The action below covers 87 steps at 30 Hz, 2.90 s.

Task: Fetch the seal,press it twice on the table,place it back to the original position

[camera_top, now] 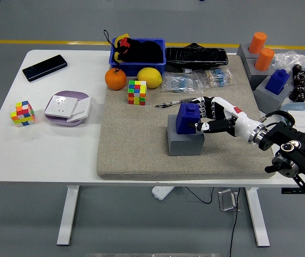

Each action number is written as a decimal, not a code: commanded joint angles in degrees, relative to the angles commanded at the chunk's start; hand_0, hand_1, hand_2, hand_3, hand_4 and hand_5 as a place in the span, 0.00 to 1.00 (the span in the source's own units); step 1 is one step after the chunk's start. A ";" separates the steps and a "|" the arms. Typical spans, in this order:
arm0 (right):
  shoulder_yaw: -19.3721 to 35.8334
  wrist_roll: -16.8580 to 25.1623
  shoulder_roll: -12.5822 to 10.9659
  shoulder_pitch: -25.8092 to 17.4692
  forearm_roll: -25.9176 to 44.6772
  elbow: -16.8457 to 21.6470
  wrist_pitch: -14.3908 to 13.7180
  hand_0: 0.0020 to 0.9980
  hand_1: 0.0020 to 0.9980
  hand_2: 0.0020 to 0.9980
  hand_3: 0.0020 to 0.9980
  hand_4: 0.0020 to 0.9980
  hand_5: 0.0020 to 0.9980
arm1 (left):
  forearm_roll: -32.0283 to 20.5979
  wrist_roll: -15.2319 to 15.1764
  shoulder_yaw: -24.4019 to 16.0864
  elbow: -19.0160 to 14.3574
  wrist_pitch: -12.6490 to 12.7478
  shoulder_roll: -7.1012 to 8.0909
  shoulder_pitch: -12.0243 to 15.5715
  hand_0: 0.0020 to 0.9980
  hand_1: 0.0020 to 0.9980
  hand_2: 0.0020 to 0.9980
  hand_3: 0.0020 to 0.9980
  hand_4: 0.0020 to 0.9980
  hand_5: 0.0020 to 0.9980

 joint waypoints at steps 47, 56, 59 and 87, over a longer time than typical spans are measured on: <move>-4.68 -1.03 -2.89 6.22 -2.74 1.39 2.33 0.65 0.52 0.51 0.55 0.74 0.00 | -0.64 -0.17 0.43 0.11 0.02 0.49 -0.30 0.72 0.70 0.68 0.76 0.70 0.29; -4.35 -1.08 -3.61 6.33 -2.68 1.59 2.49 0.65 0.52 0.51 0.55 0.74 0.00 | -0.41 -0.13 -0.09 0.09 -0.05 0.18 -0.15 0.72 0.70 0.68 0.76 0.70 0.29; -4.41 -1.01 -3.65 6.18 -2.78 1.40 2.53 0.65 0.52 0.51 0.55 0.74 0.00 | -0.30 -0.14 -0.18 0.07 -0.06 0.16 -0.12 0.72 0.70 0.68 0.76 0.70 0.29; -5.85 0.69 -2.87 8.00 -4.26 -1.36 1.74 0.65 0.52 0.50 0.54 0.75 0.00 | -0.12 -0.26 -0.66 0.14 -0.12 0.15 -0.53 0.72 0.70 0.68 0.76 0.70 0.29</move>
